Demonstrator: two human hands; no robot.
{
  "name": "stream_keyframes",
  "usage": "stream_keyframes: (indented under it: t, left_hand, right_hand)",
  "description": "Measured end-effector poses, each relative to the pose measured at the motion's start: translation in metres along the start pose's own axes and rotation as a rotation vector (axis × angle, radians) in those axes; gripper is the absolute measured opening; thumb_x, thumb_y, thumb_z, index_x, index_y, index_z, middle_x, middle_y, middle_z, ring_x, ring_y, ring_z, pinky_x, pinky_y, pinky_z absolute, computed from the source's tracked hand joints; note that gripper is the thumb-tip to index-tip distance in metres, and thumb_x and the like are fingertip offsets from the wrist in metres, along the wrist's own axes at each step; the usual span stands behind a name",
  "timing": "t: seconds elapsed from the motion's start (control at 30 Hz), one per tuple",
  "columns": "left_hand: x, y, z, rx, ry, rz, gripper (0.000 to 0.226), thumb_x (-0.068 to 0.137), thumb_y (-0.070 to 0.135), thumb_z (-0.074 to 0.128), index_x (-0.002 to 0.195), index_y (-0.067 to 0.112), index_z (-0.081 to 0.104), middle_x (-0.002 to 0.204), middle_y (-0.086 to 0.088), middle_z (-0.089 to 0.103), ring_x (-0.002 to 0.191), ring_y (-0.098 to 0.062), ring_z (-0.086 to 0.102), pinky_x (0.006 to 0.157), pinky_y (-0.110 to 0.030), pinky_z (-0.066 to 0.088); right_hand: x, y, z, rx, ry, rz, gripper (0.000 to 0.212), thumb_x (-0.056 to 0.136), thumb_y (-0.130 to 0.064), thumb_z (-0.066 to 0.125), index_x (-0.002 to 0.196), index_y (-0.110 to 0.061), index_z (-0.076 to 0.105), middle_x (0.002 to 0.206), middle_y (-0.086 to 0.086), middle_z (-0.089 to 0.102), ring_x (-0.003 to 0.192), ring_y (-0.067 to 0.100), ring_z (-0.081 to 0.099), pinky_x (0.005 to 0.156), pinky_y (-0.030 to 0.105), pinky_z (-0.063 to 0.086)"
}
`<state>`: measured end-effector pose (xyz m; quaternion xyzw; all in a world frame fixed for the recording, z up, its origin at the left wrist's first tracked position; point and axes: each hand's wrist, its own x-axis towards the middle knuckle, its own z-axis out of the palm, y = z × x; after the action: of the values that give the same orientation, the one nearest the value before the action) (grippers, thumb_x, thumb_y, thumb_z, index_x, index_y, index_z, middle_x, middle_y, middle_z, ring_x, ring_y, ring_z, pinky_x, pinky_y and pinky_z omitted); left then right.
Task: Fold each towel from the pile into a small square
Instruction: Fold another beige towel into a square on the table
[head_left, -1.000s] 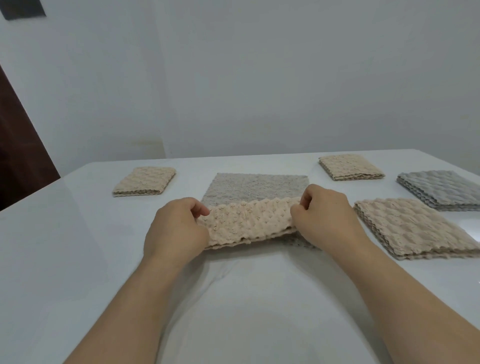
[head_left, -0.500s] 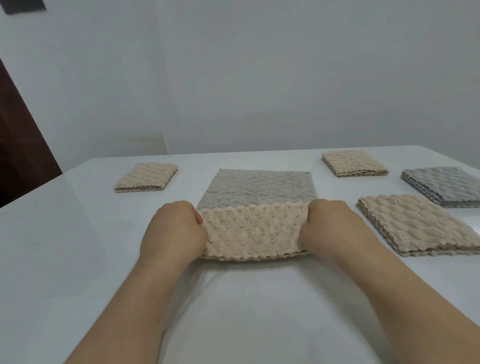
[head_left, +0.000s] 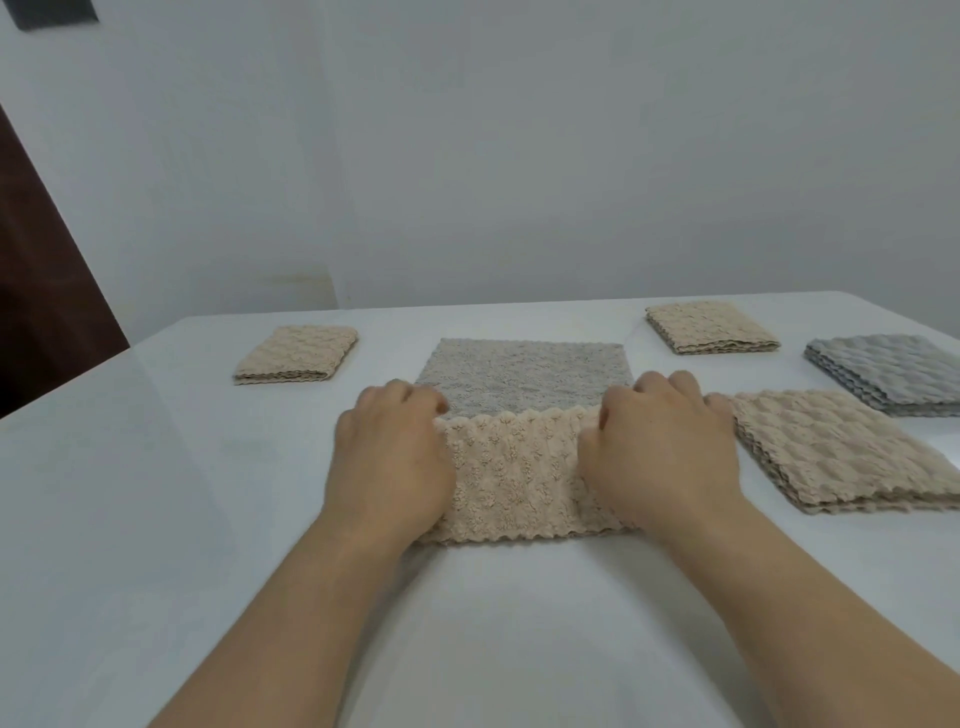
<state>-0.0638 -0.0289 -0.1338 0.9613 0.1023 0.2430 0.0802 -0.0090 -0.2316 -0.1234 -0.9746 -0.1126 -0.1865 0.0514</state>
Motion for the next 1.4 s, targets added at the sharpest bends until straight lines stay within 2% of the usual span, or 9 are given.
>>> stream_keyframes:
  t: [0.07,0.13,0.27,0.33,0.47,0.87,1.17,1.3,1.4]
  left_hand:
    - [0.002,0.006,0.012,-0.109,0.019,0.175,0.034,0.099,0.026,0.053,0.133,0.022,0.061,0.136,0.004,0.058,0.130,-0.020,0.047,0.110,-0.037,0.034]
    - [0.002,0.012,0.024,-0.137,-0.048,0.274,0.040,0.105,0.028,0.044,0.142,0.018,0.054,0.146,0.001,0.054,0.138,-0.019,0.043,0.118,-0.036,0.030]
    - [0.005,0.017,0.039,-0.129,-0.204,0.291,0.050,0.107,0.025,0.030,0.157,0.019,0.032,0.162,0.004,0.034,0.152,-0.018,0.024,0.126,-0.034,0.012]
    - [0.007,0.016,0.044,-0.087,-0.280,0.272,0.053,0.108,0.026,0.026,0.160,0.020,0.023,0.166,0.004,0.025,0.155,-0.018,0.015,0.126,-0.037,0.009]
    - [0.010,0.013,0.052,-0.009,-0.402,0.214,0.054,0.110,0.034,0.017,0.161,0.019,0.016,0.168,0.003,0.018,0.156,-0.016,0.010,0.126,-0.037,0.006]
    - [0.014,-0.001,0.046,0.029,-0.519,0.022,0.060,0.107,0.051,0.012,0.163,0.028,0.005,0.170,0.007,0.002,0.157,-0.021,-0.001,0.125,-0.043,-0.002]
    - [0.018,-0.023,0.046,0.049,-0.510,-0.196,0.066,0.106,0.050,0.010,0.163,0.017,0.007,0.171,-0.003,0.001,0.157,-0.027,0.000,0.126,-0.046,0.006]
    - [0.017,-0.020,0.043,0.086,-0.492,-0.341,0.070,0.105,0.052,0.010,0.162,0.013,0.004,0.170,-0.006,-0.001,0.157,-0.023,0.001,0.126,-0.046,0.001]
    - [0.015,-0.018,0.041,0.113,-0.438,-0.431,0.073,0.104,0.052,0.010,0.161,0.006,0.004,0.170,-0.010,0.003,0.156,-0.024,0.004,0.126,-0.046,0.001]
  right_hand:
    - [0.003,-0.007,0.013,0.124,0.130,-0.144,0.030,0.091,-0.032,0.045,0.104,-0.019,0.068,0.108,0.001,0.066,0.108,0.027,0.054,0.091,0.042,0.040]
    - [0.007,-0.018,0.027,0.234,0.149,-0.279,0.043,0.094,-0.031,0.039,0.121,-0.014,0.067,0.123,0.005,0.068,0.120,0.029,0.056,0.101,0.044,0.044]
    - [0.012,-0.034,0.046,0.251,-0.056,-0.439,0.057,0.101,-0.028,0.023,0.153,-0.008,0.038,0.158,0.008,0.041,0.148,0.028,0.033,0.121,0.043,0.022]
    - [0.014,-0.034,0.054,0.233,-0.140,-0.458,0.053,0.106,-0.025,0.026,0.157,-0.010,0.029,0.162,0.005,0.034,0.150,0.024,0.027,0.121,0.039,0.018]
    - [0.017,-0.032,0.065,0.218,-0.223,-0.449,0.053,0.106,-0.029,0.022,0.157,-0.014,0.028,0.163,0.000,0.033,0.150,0.019,0.025,0.123,0.037,0.016]
    - [0.026,-0.015,0.059,0.164,-0.379,-0.208,0.065,0.107,-0.045,0.012,0.161,-0.009,0.017,0.168,0.005,0.019,0.155,0.021,0.014,0.124,0.041,0.008]
    - [0.033,0.010,0.065,0.189,-0.418,0.071,0.077,0.104,-0.055,0.009,0.160,-0.003,0.010,0.169,0.013,0.008,0.156,0.028,0.005,0.126,0.043,0.007]
    - [0.032,0.017,0.059,0.177,-0.437,0.215,0.079,0.103,-0.057,0.007,0.160,-0.001,0.005,0.169,0.014,0.003,0.156,0.030,-0.001,0.126,0.044,0.002]
    - [0.030,0.024,0.052,0.166,-0.365,0.236,0.077,0.104,-0.053,0.007,0.160,0.000,0.001,0.169,0.015,0.001,0.156,0.029,-0.004,0.126,0.045,0.000]
